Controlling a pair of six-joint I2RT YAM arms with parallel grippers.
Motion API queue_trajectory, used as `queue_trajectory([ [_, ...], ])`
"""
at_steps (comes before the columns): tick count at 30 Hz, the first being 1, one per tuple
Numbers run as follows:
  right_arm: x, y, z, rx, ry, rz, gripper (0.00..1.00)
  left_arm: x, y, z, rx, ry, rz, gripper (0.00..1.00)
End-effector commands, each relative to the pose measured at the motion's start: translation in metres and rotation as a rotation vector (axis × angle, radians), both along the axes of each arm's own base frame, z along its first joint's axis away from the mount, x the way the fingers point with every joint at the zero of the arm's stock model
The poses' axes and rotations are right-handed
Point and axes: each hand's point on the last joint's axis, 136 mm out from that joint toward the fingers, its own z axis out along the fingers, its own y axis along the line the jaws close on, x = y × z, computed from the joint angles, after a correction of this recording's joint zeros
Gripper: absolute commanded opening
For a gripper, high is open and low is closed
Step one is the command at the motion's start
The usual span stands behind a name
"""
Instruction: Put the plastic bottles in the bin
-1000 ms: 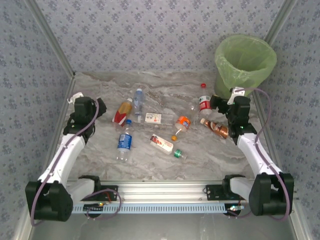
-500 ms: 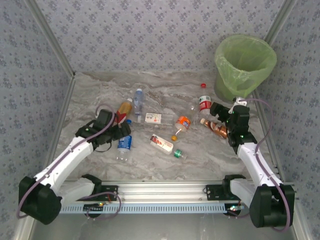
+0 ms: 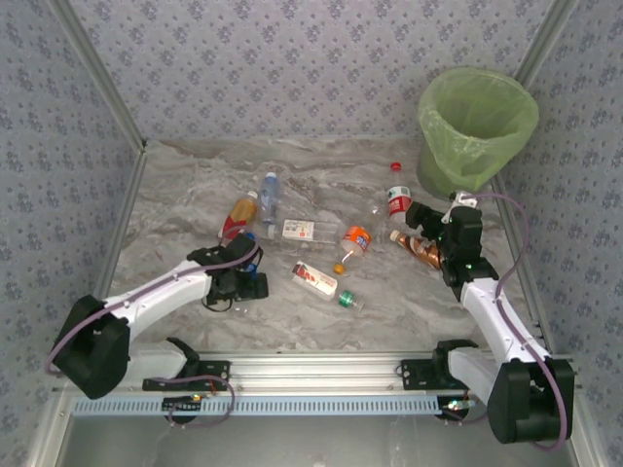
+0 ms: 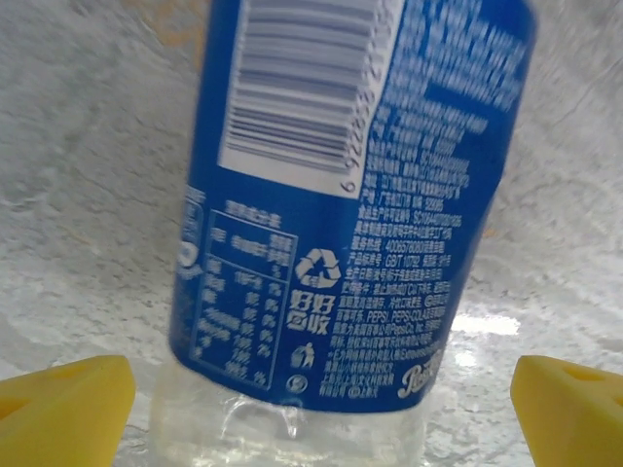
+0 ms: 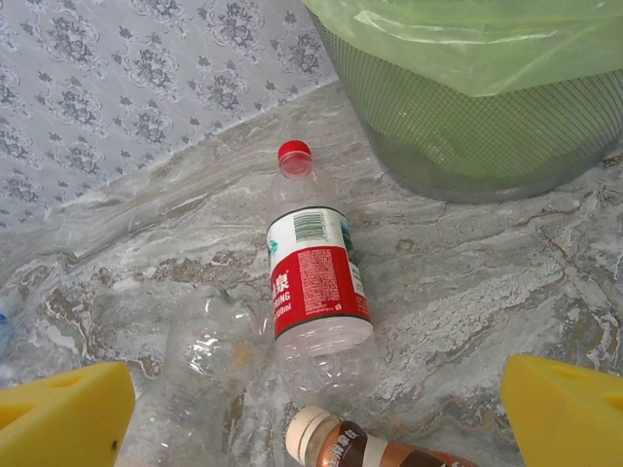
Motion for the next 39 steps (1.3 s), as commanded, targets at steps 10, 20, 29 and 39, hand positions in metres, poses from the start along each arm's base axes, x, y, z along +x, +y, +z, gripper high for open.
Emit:
queue_trajectory([
  [10, 0.000, 0.003, -0.005, -0.038, 0.017, -0.011, 0.99, 0.003, -0.018, -0.029, 0.011, 0.048, -0.140, 0.79],
  [20, -0.002, 0.011, 0.005, -0.083, -0.003, 0.013, 0.99, -0.003, -0.028, -0.035, 0.040, 0.013, -0.221, 0.58],
  [29, -0.010, 0.029, 0.013, -0.017, 0.001, 0.096, 0.99, 0.006, -0.043, -0.006, -0.038, -0.136, -0.248, 0.54],
  [39, -0.006, 0.061, 0.053, 0.128, -0.014, 0.198, 0.99, 0.023, -0.087, 0.083, -0.288, -0.451, -0.461, 0.52],
])
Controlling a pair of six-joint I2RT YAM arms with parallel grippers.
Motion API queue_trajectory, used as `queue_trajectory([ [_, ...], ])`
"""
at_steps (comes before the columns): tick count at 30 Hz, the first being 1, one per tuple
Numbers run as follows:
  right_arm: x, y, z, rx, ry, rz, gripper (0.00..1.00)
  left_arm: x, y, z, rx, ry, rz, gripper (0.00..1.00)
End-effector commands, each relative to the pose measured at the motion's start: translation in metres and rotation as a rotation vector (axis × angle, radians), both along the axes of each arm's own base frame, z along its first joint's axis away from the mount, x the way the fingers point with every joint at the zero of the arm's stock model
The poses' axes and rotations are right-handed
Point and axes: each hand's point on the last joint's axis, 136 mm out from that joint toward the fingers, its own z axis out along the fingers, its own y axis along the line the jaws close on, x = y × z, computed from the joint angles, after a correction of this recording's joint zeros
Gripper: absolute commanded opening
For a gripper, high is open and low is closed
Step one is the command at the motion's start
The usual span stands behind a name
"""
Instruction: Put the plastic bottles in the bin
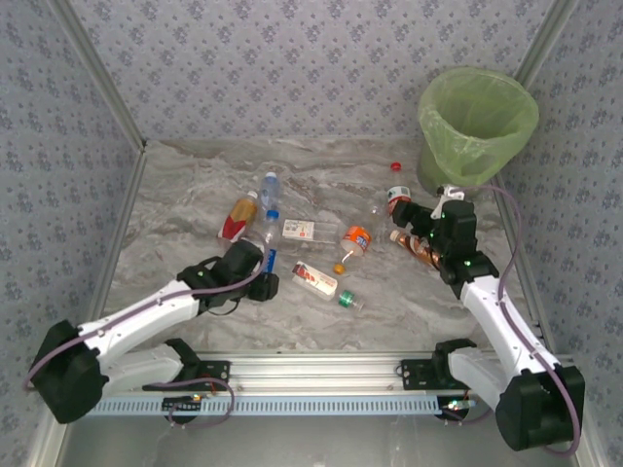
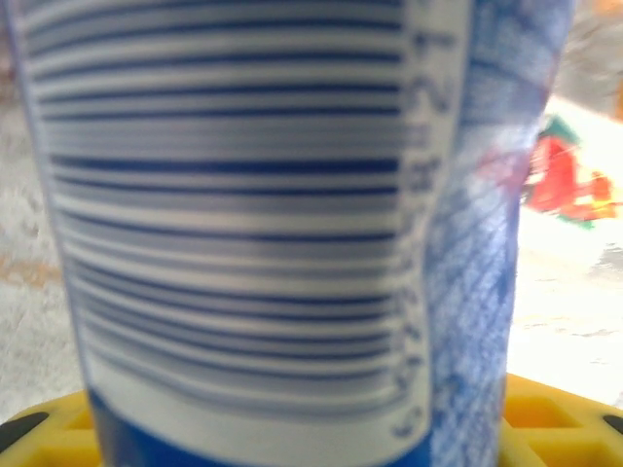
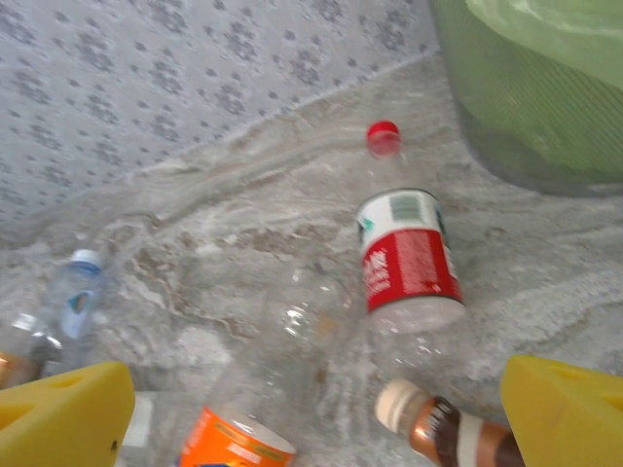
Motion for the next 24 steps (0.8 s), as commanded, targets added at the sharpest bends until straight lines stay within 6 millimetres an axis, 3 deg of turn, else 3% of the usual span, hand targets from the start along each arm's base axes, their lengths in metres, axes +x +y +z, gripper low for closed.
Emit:
queue_trajectory([
  [1, 0.001, 0.019, 0.026, 0.093, -0.012, 0.067, 0.99, 0.011, -0.031, 0.036, -0.121, -0.115, -0.112, 0.53],
  [12, -0.001, 0.094, 0.078, 0.293, 0.017, 0.383, 0.99, 0.025, -0.118, 0.085, -0.378, -0.187, -0.397, 0.51],
  [20, -0.012, 0.151, 0.100, 0.257, 0.054, 0.614, 0.90, 0.026, -0.148, 0.099, -0.433, -0.215, -0.523, 0.51],
  [24, 0.001, 0.154, 0.087, 0.196, 0.102, 0.550, 0.81, 0.026, -0.157, 0.100, -0.441, -0.213, -0.548, 0.52],
])
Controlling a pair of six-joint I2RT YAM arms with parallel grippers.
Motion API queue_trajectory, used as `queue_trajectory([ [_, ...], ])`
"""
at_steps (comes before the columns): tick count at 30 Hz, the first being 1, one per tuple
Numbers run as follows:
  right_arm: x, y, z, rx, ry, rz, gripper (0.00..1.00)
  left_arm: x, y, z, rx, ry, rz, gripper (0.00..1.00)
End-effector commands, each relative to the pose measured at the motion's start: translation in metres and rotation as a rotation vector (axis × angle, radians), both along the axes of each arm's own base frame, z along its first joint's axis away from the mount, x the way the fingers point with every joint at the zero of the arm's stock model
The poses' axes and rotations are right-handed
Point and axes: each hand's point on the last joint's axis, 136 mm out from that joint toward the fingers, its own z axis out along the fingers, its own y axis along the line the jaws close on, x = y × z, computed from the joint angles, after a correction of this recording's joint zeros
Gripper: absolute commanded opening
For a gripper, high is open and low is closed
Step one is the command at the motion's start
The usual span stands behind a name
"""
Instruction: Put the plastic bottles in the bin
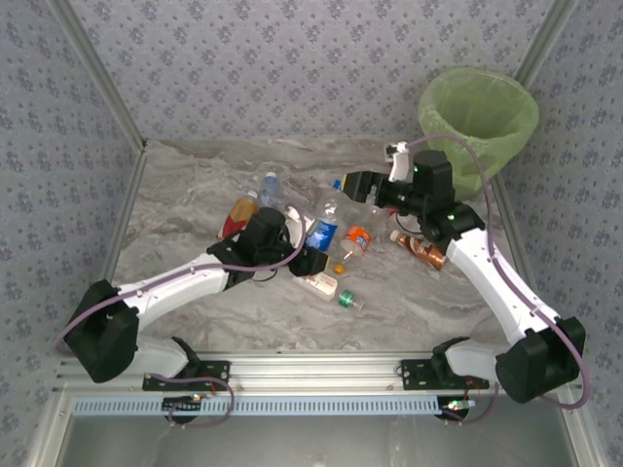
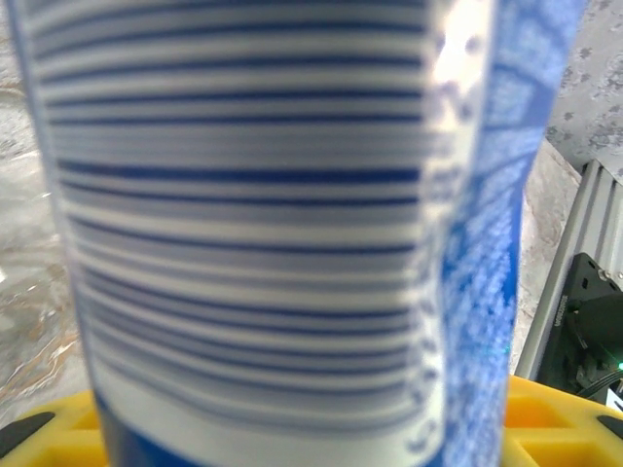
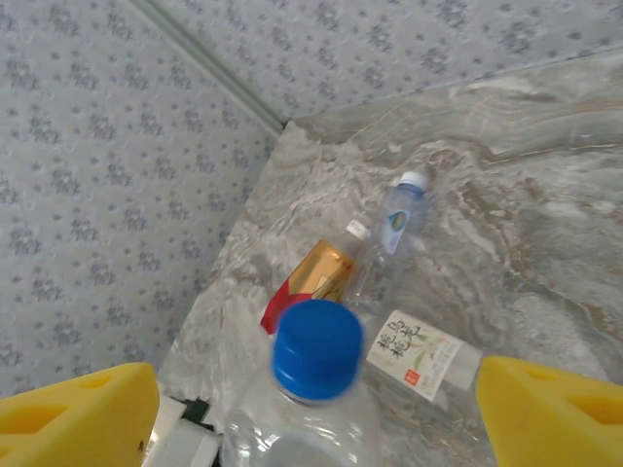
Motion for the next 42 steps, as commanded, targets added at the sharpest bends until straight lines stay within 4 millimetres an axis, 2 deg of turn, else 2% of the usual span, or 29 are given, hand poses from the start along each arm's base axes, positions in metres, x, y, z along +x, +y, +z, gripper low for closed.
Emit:
queue_trajectory([
  [1, 0.009, -0.003, 0.001, -0.053, 0.026, -0.049, 0.76, -0.002, -0.018, 0.026, -0.068, -0.064, -0.072, 0.52],
  [4, 0.016, 0.004, -0.005, -0.067, 0.053, -0.037, 0.71, -0.003, -0.021, 0.026, -0.072, -0.063, -0.081, 0.53],
  [11, 0.017, 0.018, -0.020, -0.101, 0.089, 0.019, 0.61, -0.002, -0.024, 0.025, -0.079, -0.052, -0.078, 0.52],
  [18, 0.016, 0.018, -0.021, -0.118, 0.077, 0.029, 0.31, -0.002, -0.025, 0.022, -0.074, -0.042, -0.078, 0.54],
  [22, 0.017, 0.015, -0.018, -0.128, 0.059, 0.016, 0.18, -0.001, -0.024, 0.021, -0.067, -0.040, -0.070, 0.56],
  [24, 0.015, 0.016, -0.015, -0.116, 0.043, 0.028, 0.11, 0.000, -0.022, 0.020, -0.060, -0.038, -0.056, 0.63],
  [27, 0.014, 0.014, -0.007, -0.096, 0.014, 0.041, 0.00, 0.007, -0.017, 0.018, -0.033, -0.035, 0.000, 0.94],
  [28, 0.015, 0.012, -0.005, -0.097, 0.007, 0.037, 0.00, 0.009, -0.015, 0.019, -0.030, -0.039, 0.011, 0.99],
  [32, 0.023, -0.006, 0.001, -0.100, -0.010, -0.024, 0.00, 0.010, -0.007, 0.028, -0.056, -0.090, 0.046, 0.99],
  [37, 0.038, -0.033, 0.016, -0.122, -0.061, -0.087, 0.00, 0.023, 0.017, 0.045, -0.121, -0.163, 0.170, 0.99],
  [39, 0.045, -0.047, 0.028, -0.117, -0.088, -0.125, 0.00, 0.038, 0.041, 0.047, -0.134, -0.188, 0.319, 0.99],
  [42, 0.056, -0.070, 0.049, -0.106, -0.145, -0.196, 0.00, 0.059, 0.087, 0.042, -0.145, -0.193, 0.574, 0.99],
])
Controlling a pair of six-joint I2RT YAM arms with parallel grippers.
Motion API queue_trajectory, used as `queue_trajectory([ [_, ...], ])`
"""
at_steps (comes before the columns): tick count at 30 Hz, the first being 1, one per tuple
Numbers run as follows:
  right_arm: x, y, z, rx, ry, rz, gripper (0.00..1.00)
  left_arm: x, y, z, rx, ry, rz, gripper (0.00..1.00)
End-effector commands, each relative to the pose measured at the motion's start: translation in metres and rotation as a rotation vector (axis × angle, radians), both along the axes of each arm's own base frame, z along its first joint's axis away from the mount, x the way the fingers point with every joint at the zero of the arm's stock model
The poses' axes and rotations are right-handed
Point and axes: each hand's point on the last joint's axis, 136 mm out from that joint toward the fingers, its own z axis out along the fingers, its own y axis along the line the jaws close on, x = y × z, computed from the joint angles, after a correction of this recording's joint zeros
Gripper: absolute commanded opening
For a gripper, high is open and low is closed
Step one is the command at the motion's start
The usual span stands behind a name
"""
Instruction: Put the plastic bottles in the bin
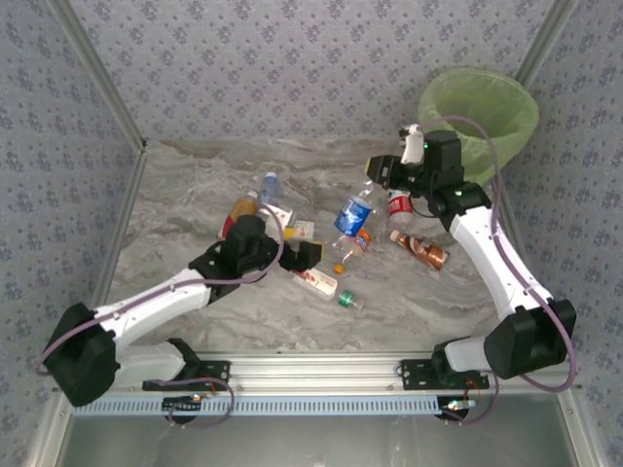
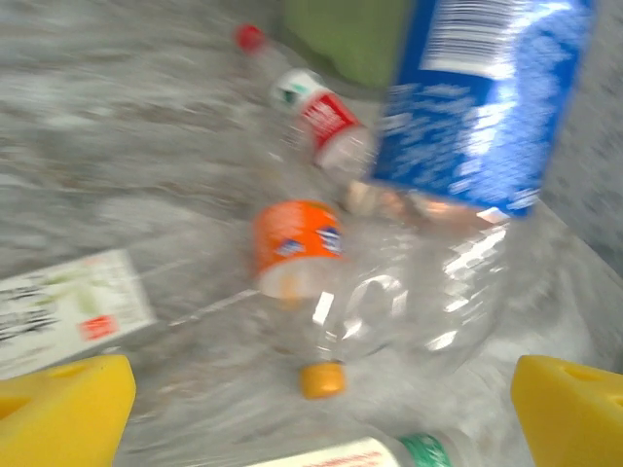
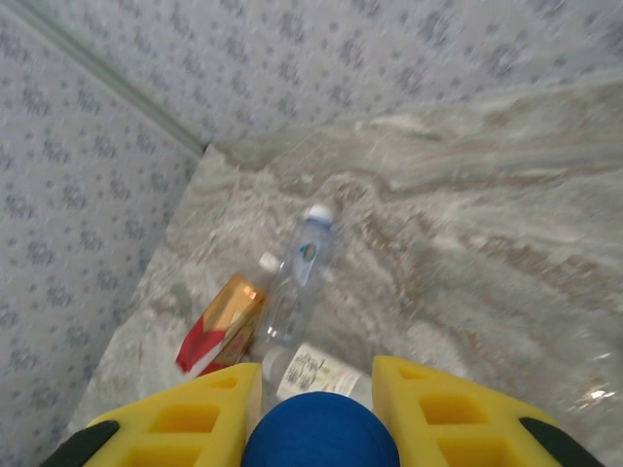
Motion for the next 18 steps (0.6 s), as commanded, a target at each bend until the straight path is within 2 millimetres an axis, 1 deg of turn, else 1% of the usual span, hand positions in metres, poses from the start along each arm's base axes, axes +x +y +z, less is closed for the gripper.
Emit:
queue_trajectory([
  [1, 0.008, -0.026, 0.055, 0.007, -0.161, -0.072, 0.00, 0.033, 0.052, 0.008, -0.078, -0.018, 0.321, 0.99],
  [4, 0.014, -0.054, 0.084, 0.018, -0.258, -0.176, 0.00, 0.039, 0.078, -0.003, -0.082, 0.015, 0.417, 0.99],
  [7, 0.015, -0.088, 0.117, 0.007, -0.390, -0.320, 0.00, 0.039, 0.091, -0.013, -0.057, 0.019, 0.469, 0.99],
  [10, 0.008, -0.124, 0.155, -0.001, -0.536, -0.461, 0.00, 0.037, 0.099, -0.020, -0.056, 0.027, 0.501, 0.99],
  [13, -0.002, -0.154, 0.189, -0.001, -0.663, -0.573, 0.00, 0.037, 0.104, -0.027, -0.036, 0.050, 0.516, 0.99],
  [16, -0.011, -0.180, 0.213, -0.007, -0.764, -0.678, 0.00, 0.038, 0.107, -0.031, -0.032, 0.068, 0.525, 1.00],
  [18, -0.015, -0.195, 0.224, -0.037, -0.823, -0.746, 0.00, 0.039, 0.109, -0.033, -0.039, 0.077, 0.539, 0.99],
])
